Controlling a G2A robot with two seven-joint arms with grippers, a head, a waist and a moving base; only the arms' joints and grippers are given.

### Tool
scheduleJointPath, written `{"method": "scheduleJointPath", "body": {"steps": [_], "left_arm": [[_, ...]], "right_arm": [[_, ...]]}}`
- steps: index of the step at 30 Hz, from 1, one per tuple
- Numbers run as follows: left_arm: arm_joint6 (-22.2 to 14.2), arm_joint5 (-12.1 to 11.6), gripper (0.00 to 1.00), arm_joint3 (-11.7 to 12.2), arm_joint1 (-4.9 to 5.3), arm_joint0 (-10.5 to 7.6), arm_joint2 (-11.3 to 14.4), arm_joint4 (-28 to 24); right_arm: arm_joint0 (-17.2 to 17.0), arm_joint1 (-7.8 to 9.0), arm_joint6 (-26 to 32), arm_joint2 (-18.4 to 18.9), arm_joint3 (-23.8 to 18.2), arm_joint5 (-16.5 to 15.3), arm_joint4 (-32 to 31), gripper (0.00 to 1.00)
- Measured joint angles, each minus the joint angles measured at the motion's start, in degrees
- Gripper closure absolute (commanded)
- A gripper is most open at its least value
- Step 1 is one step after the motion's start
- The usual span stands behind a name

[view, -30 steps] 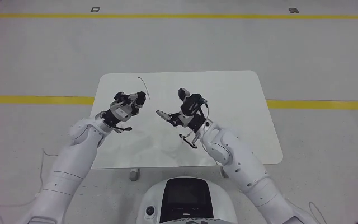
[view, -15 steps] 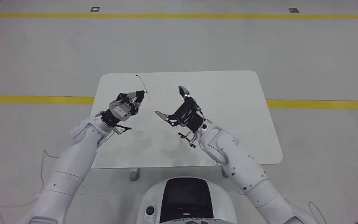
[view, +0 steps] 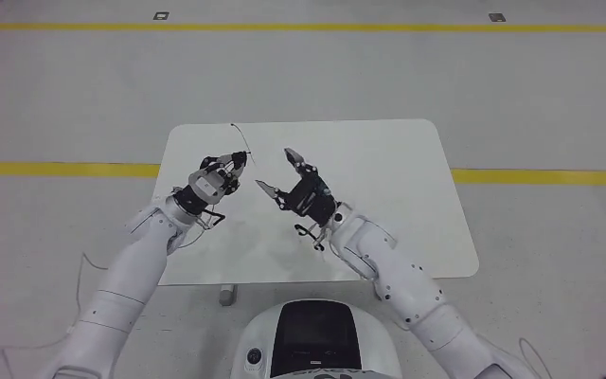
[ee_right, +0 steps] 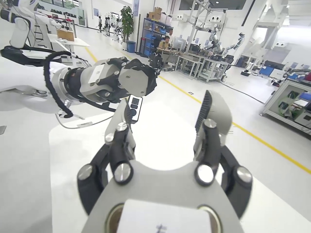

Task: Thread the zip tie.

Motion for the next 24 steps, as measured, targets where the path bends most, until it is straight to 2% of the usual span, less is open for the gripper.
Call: {"method": "scheduleJointPath", "body": {"steps": [7, 24], "left_arm": [[0.00, 0.00, 1.00, 0.00, 0.00, 0.00, 0.00, 0.00], [0.00, 0.00, 1.00, 0.00, 0.00, 0.00, 0.00, 0.00]], "right_arm": [[1.20, -0.53, 0.22, -1.17, 1.30, -0.40, 0.35, 0.82], [4.10, -1.71, -0.32, -2.64, 3.71, -0.54, 0.97, 0.89]]}}
